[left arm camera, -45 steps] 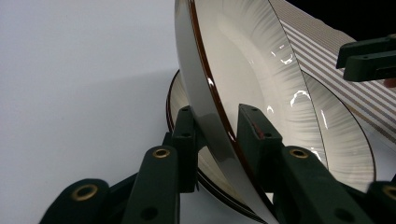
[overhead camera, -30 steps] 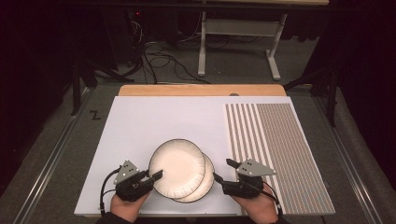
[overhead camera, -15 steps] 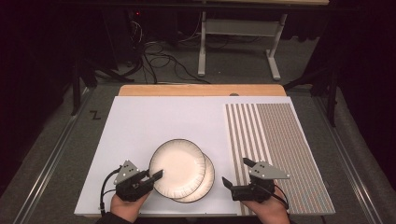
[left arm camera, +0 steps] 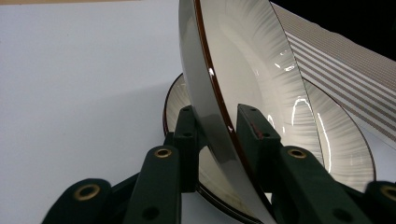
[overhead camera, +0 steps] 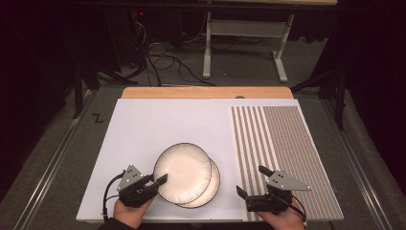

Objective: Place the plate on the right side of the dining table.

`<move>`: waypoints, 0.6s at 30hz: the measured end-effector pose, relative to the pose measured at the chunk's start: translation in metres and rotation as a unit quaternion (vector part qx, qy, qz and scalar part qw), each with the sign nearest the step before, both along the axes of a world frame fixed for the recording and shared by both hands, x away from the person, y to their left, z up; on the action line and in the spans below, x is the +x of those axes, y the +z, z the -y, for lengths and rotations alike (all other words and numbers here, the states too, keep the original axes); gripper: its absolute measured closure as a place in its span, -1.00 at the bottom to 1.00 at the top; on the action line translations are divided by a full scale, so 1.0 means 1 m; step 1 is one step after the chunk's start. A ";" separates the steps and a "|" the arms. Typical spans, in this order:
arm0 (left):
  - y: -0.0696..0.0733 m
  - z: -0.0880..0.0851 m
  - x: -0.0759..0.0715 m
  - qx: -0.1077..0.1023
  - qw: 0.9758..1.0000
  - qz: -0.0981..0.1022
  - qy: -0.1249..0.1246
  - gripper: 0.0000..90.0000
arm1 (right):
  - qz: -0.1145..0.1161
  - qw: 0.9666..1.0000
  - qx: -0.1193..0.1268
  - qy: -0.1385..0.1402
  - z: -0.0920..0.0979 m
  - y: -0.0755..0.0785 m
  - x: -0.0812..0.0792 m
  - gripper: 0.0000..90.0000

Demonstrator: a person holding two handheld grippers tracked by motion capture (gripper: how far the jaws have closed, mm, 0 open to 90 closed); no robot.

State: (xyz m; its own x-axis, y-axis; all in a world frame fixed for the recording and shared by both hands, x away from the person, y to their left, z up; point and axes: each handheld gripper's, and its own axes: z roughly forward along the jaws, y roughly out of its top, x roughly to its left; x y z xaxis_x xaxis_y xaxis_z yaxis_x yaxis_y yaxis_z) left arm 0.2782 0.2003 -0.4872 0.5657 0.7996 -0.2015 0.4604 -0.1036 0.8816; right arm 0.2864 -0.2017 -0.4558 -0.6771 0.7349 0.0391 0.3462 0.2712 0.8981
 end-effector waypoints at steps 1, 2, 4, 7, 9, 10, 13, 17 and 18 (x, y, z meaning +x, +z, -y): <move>0.000 0.000 0.000 0.000 1.000 0.001 0.000 0.58 | 0.002 1.000 0.001 0.002 -0.001 0.000 0.000 -0.98; 0.001 0.000 0.000 0.001 1.000 0.002 0.000 0.58 | 0.001 1.000 0.004 0.004 -0.002 0.001 0.000 -0.98; 0.001 0.001 0.000 0.001 1.000 0.003 -0.002 0.59 | 0.007 1.000 0.007 0.009 -0.006 0.001 -0.001 -0.97; 0.001 0.001 0.000 0.001 1.000 0.005 -0.003 0.60 | 0.004 1.000 0.003 0.017 -0.013 0.003 0.002 -0.96; 0.001 0.001 0.000 0.001 1.000 0.006 -0.003 0.60 | 0.003 1.000 0.001 0.018 -0.018 0.005 0.004 -0.95; 0.001 0.002 -0.001 0.002 1.000 0.007 -0.003 0.60 | 0.007 1.000 0.001 0.018 -0.020 0.005 0.006 -0.95; 0.001 0.002 0.000 0.001 1.000 0.007 -0.003 0.60 | 0.004 1.000 0.001 0.023 -0.026 0.006 0.011 -0.95; 0.002 0.002 0.000 0.002 1.000 0.009 -0.005 0.60 | 0.006 1.000 0.006 0.024 -0.034 0.006 0.015 -0.94; 0.002 0.002 0.000 0.002 1.000 0.010 -0.005 0.61 | 0.008 1.000 0.006 0.025 -0.036 0.006 0.016 -0.94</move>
State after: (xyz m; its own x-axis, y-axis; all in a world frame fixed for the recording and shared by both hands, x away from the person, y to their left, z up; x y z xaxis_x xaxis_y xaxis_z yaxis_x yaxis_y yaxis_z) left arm 0.2779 0.1985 -0.4854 0.5779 0.7944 -0.1870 0.4421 -0.1121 0.8899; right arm 0.3027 -0.1656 -0.4496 -0.7141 0.6991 0.0368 0.3182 0.2773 0.9066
